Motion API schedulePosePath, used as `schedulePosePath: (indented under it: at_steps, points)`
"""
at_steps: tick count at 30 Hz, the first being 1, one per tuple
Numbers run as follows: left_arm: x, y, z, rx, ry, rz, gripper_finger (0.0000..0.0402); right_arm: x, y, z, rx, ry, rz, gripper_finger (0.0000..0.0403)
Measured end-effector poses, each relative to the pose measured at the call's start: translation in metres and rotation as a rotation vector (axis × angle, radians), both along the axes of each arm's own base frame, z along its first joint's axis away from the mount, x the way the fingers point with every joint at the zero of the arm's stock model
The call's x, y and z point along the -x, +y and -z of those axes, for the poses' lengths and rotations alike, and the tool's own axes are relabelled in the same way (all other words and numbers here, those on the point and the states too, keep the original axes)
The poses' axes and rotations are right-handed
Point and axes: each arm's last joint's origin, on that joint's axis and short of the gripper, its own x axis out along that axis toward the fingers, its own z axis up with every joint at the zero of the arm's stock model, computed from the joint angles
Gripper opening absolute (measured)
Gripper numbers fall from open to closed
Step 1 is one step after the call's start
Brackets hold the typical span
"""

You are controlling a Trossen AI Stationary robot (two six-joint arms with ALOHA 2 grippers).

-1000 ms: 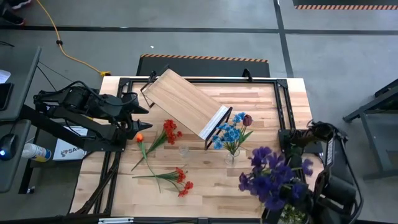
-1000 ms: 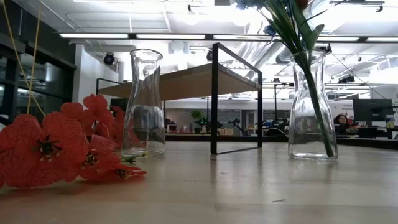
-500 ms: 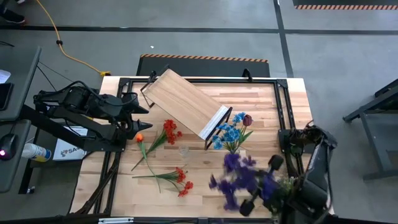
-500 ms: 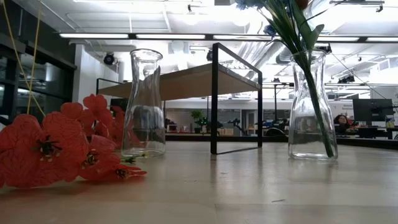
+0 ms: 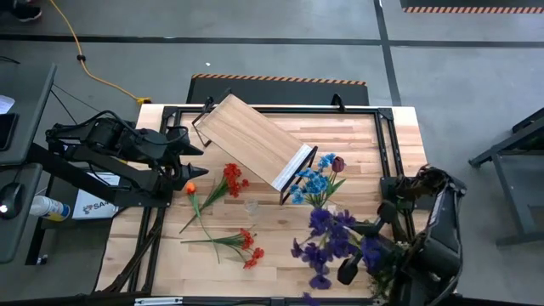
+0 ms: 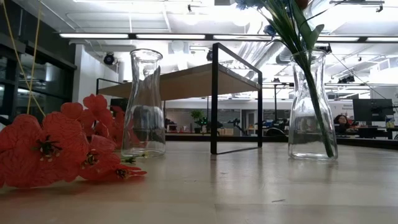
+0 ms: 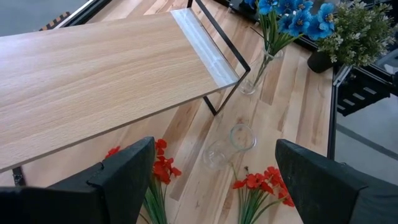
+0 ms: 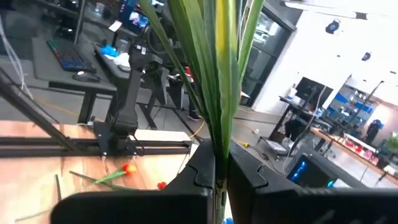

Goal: Pick and place flowers into a vace then onto a shelf
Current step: Put the violet flowers into the right transparent vase

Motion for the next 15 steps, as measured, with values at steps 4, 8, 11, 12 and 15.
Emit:
schedulePosePath:
  at_steps: [4, 8, 11, 12, 15]
  points:
    - [0.000, 0.000, 0.000, 0.000, 0.000, 0.000, 0.0367, 0.016, -0.007, -0.011, -0.005, 0.004, -0.031, 0.0007]
    - [0.000, 0.000, 0.000, 0.000, 0.000, -0.001, 0.0367, 0.035, -0.021, -0.024, 0.006, 0.012, -0.062, 0.0007]
    - [0.000, 0.000, 0.000, 0.007, -0.001, -0.007, 0.0367, 0.049, -0.035, -0.034, -0.002, 0.021, -0.085, 0.0007]
    - [0.000, 0.000, 0.000, 0.008, -0.002, -0.008, 0.0367, 0.054, -0.039, -0.037, -0.009, 0.025, -0.095, 0.0007]
    - [0.000, 0.000, 0.000, 0.008, -0.004, -0.011, 0.0367, 0.065, -0.053, -0.048, -0.047, 0.023, -0.119, 0.0007]
